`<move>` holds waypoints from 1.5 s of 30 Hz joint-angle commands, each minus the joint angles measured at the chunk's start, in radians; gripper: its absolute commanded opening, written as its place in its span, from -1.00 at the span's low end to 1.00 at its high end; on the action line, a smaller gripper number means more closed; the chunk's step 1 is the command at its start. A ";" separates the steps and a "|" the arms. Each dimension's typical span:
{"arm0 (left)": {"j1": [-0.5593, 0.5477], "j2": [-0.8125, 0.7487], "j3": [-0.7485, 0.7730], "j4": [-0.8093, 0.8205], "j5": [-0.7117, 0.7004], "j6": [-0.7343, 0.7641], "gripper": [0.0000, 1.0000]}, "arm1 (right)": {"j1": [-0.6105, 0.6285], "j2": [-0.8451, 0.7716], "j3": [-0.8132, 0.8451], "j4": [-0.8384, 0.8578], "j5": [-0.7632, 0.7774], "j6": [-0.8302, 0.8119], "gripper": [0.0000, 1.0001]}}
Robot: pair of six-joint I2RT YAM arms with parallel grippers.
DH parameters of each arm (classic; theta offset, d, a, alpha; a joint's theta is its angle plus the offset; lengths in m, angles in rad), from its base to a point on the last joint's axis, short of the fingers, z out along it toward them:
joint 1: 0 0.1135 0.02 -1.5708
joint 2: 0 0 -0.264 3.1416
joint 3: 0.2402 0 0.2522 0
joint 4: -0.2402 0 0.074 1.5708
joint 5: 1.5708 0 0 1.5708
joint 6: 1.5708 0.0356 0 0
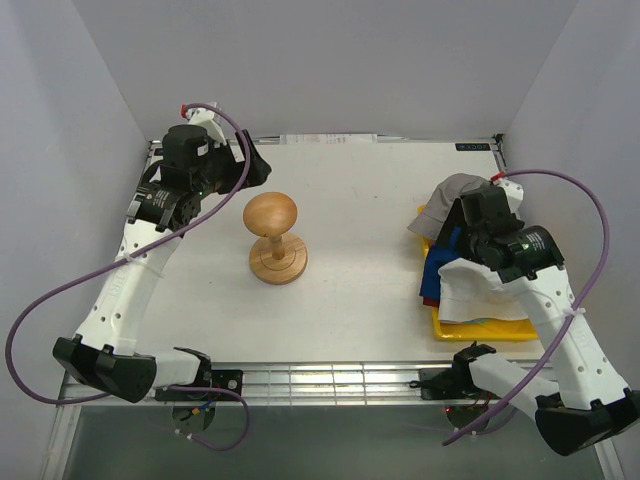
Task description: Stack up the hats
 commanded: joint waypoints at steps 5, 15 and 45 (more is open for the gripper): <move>0.000 -0.039 -0.004 0.031 0.041 0.003 0.96 | -0.009 -0.037 -0.093 -0.097 0.143 0.146 0.84; 0.000 -0.028 -0.008 0.037 0.081 -0.001 0.96 | -0.055 -0.001 -0.110 -0.116 0.273 0.213 0.96; 0.000 0.003 -0.033 0.039 0.137 -0.027 0.96 | -0.165 -0.002 -0.104 0.050 0.125 -0.021 -0.85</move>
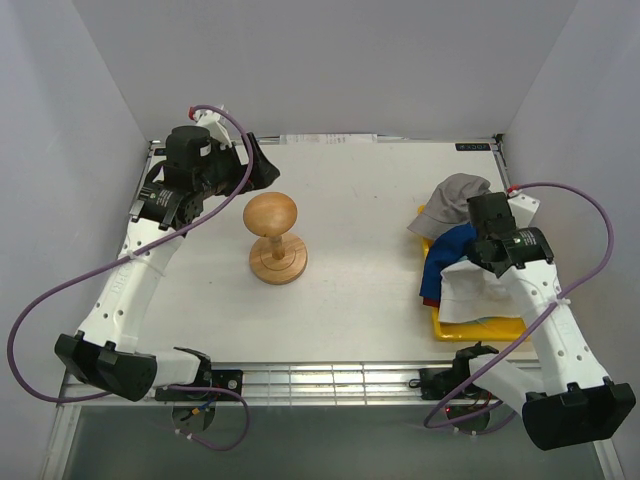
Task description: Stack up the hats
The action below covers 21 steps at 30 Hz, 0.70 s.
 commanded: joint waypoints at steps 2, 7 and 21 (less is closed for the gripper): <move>0.000 -0.003 -0.012 0.016 0.027 -0.006 0.96 | -0.004 0.000 0.163 0.004 -0.088 -0.082 -0.85; 0.000 -0.002 -0.020 0.015 0.026 -0.008 0.96 | -0.004 0.043 0.348 -0.054 -0.179 -0.127 -0.85; 0.000 0.000 0.043 -0.002 -0.002 -0.034 0.96 | -0.004 0.283 0.878 -0.063 -0.530 -0.156 -0.84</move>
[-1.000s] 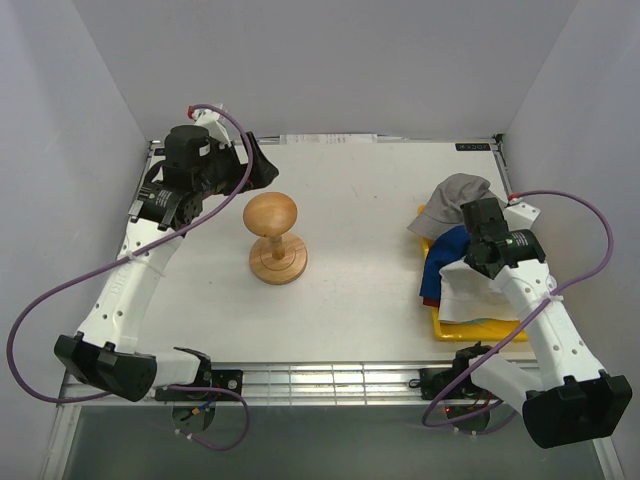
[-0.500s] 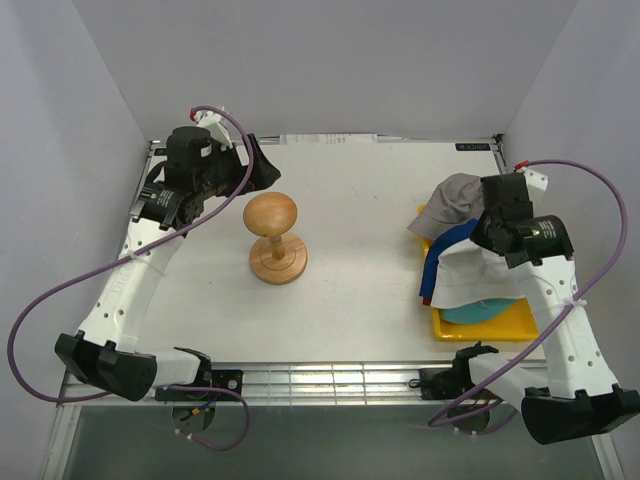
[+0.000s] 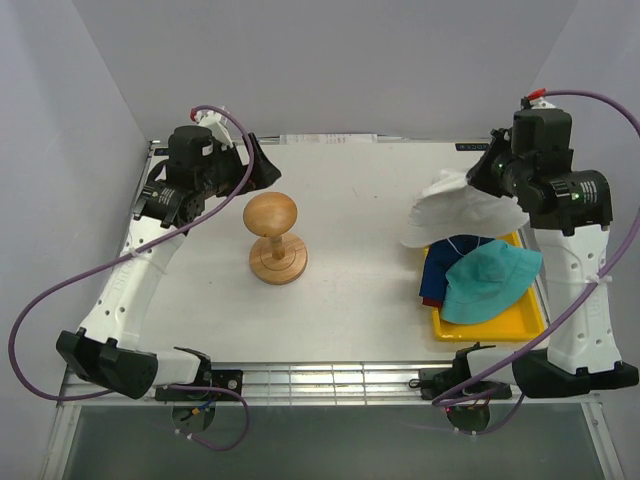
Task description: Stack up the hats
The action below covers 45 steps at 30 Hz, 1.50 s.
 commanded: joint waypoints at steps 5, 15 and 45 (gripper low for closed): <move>0.000 0.003 0.165 -0.017 -0.060 -0.043 0.96 | -0.001 0.178 0.174 0.187 -0.350 0.071 -0.84; 0.000 0.006 0.325 0.000 -0.152 -0.115 0.96 | 0.146 0.368 0.310 0.509 -0.529 0.217 -0.84; 0.000 -0.065 0.330 0.043 -0.344 -0.124 0.96 | 0.547 0.623 0.262 0.887 -0.537 0.414 -0.85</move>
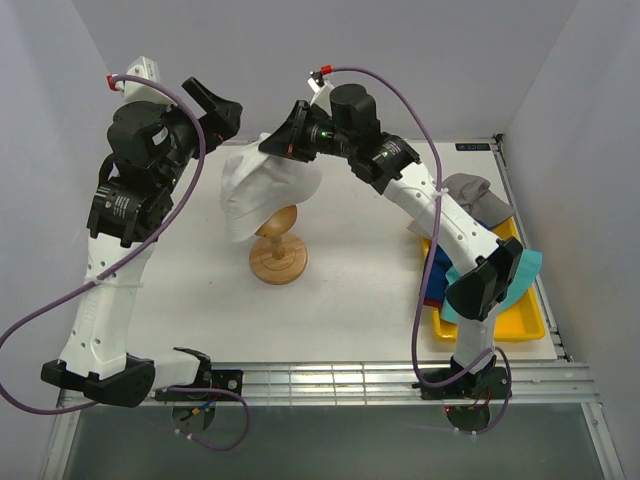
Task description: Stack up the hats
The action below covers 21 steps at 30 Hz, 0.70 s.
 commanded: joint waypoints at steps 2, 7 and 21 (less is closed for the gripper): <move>0.000 -0.031 0.005 0.019 -0.022 0.013 0.96 | 0.013 -0.023 0.001 0.063 -0.004 0.002 -0.84; 0.000 -0.035 -0.012 0.025 -0.016 0.012 0.96 | 0.034 -0.055 -0.083 0.064 -0.001 -0.008 -0.84; 0.000 -0.054 -0.066 0.028 -0.007 0.004 0.96 | 0.066 -0.139 -0.262 0.078 0.006 -0.034 -0.84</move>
